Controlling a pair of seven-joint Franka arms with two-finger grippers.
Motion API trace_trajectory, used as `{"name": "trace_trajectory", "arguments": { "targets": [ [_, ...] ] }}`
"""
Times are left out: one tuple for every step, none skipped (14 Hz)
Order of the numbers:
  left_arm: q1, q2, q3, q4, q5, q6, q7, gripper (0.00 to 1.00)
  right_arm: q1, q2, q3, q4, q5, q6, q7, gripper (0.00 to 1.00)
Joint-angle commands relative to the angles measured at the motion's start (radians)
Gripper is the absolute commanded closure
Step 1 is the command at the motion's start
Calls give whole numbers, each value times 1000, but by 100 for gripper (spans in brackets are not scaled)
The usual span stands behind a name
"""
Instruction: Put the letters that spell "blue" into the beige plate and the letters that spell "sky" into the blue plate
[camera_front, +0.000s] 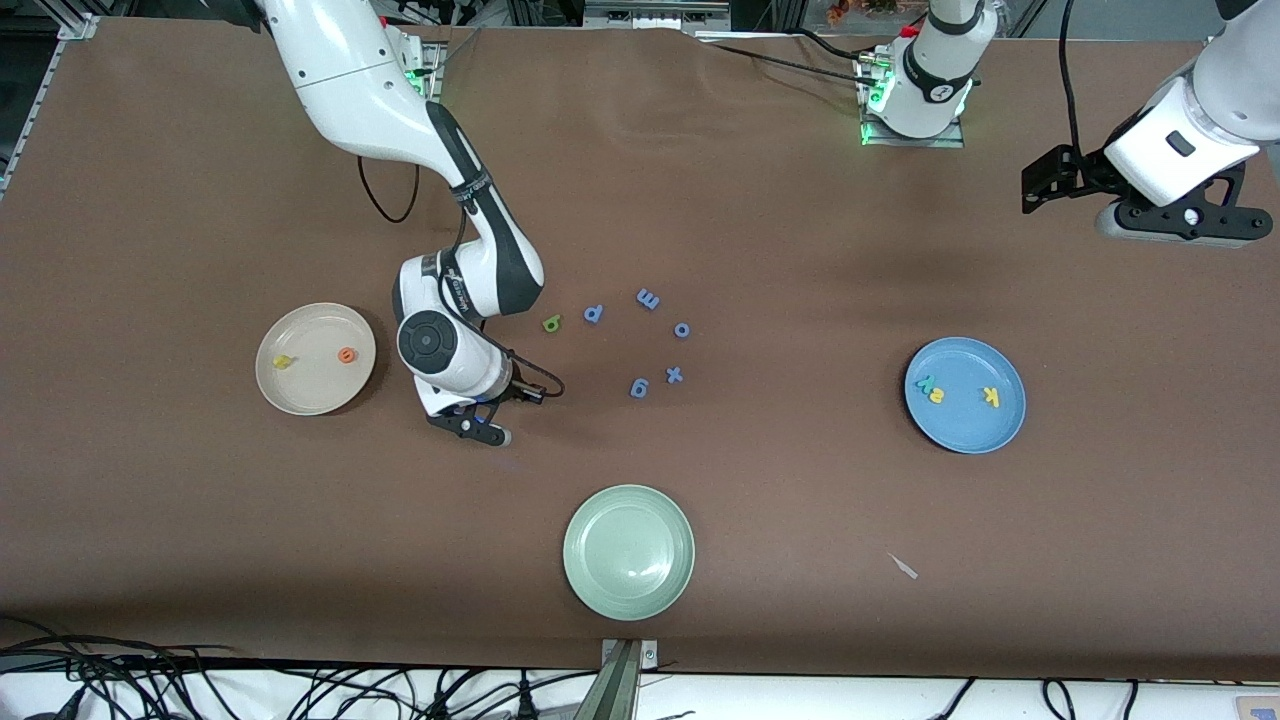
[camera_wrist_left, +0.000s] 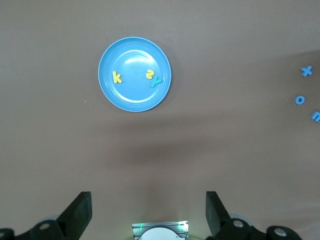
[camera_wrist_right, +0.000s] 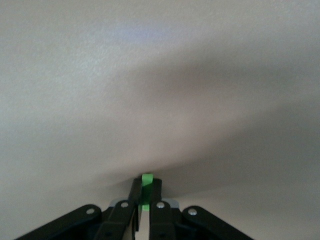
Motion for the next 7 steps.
{"name": "trace_trajectory", "arguments": {
  "targets": [
    [3, 4, -9, 29, -11, -7, -99, 0, -15, 6, -7, 90, 1, -142, -64, 100],
    [1, 4, -14, 30, -14, -7, -106, 0, -18, -10, -24, 90, -2, -179, -120, 100],
    [1, 1, -29, 30, -15, -10, -118, 0, -20, -22, -59, 82, -2, -219, -179, 100],
    [3, -8, -34, 29, -14, -10, -118, 0, -20, -39, -87, 73, -3, -269, -260, 100],
    [3, -7, -34, 29, -14, -10, -118, 0, -18, -54, -122, 55, -3, -295, -338, 100],
    [3, -8, -34, 29, -14, -12, -118, 0, -18, -80, -154, 20, -5, -303, -410, 100],
    [3, -7, -34, 29, -14, -13, -118, 0, -20, -108, -188, -17, -5, -306, -491, 100]
  ]
}}
